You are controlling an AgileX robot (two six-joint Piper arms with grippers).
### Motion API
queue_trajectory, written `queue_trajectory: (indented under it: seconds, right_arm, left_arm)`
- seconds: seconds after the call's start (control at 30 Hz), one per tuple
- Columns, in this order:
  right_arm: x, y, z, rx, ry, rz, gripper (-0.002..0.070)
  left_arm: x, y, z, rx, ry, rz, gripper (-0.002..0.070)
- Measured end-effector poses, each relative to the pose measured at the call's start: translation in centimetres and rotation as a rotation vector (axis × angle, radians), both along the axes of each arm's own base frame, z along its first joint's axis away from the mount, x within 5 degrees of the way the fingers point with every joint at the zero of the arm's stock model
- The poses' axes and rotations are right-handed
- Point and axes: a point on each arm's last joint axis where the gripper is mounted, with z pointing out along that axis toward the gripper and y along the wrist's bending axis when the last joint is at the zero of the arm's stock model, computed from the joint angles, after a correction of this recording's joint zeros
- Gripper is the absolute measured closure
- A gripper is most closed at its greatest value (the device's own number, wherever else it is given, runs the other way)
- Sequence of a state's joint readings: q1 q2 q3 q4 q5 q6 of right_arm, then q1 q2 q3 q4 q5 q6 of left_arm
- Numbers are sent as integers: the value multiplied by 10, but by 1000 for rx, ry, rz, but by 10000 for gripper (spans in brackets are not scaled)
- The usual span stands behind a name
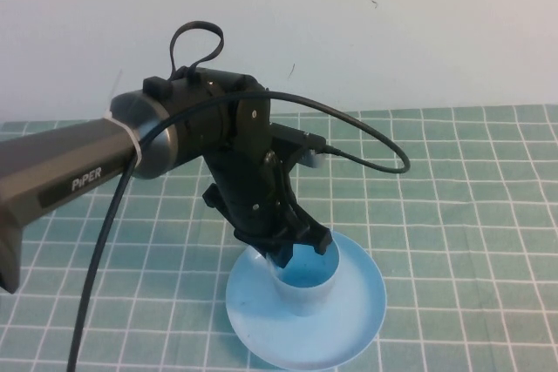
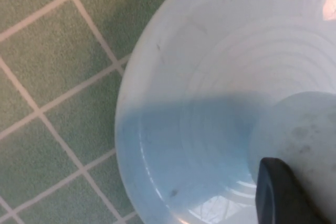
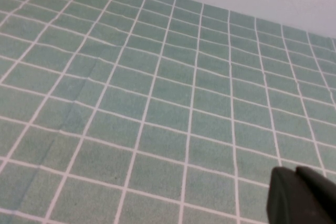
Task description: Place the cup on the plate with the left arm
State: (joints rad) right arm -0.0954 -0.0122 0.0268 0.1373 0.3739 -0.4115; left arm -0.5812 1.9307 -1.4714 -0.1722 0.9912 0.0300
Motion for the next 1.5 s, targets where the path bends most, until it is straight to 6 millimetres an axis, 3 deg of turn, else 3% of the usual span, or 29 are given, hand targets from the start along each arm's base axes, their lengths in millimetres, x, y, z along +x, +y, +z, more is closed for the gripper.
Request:
queue_trajectory:
  seconds: [0.27, 0.4, 0.57, 0.77, 1.0, 1.13, 1.2, 1.33, 1.5]
  right_arm:
    - [0, 0, 0, 0, 0, 0, 678]
    - [0, 0, 0, 0, 0, 0, 678]
    - [0, 0, 0, 0, 0, 0, 678]
    - [0, 0, 0, 0, 0, 0, 678]
    - [0, 0, 0, 0, 0, 0, 678]
    - [0, 0, 0, 0, 0, 0, 678]
    - [0, 0, 0, 0, 0, 0, 678]
    - [0, 0, 0, 0, 0, 0, 678]
    - [0, 0, 0, 0, 0, 0, 678]
  left_arm:
    - [8, -5, 24, -21, -37, 0, 391]
    - [13, -4, 49, 6, -57, 0, 345]
    - [22, 2, 81, 74, -154, 23, 391]
    - [15, 12, 121, 63, -269, 40, 622]
    - [-16, 34, 179, -5, -389, 66, 671]
    - [-46, 54, 214, -62, -468, 86, 672]
    - [-64, 66, 222, -76, -484, 97, 672]
    - [-105, 94, 218, -78, -468, 144, 672]
    - [-156, 128, 186, -124, -477, 212, 672]
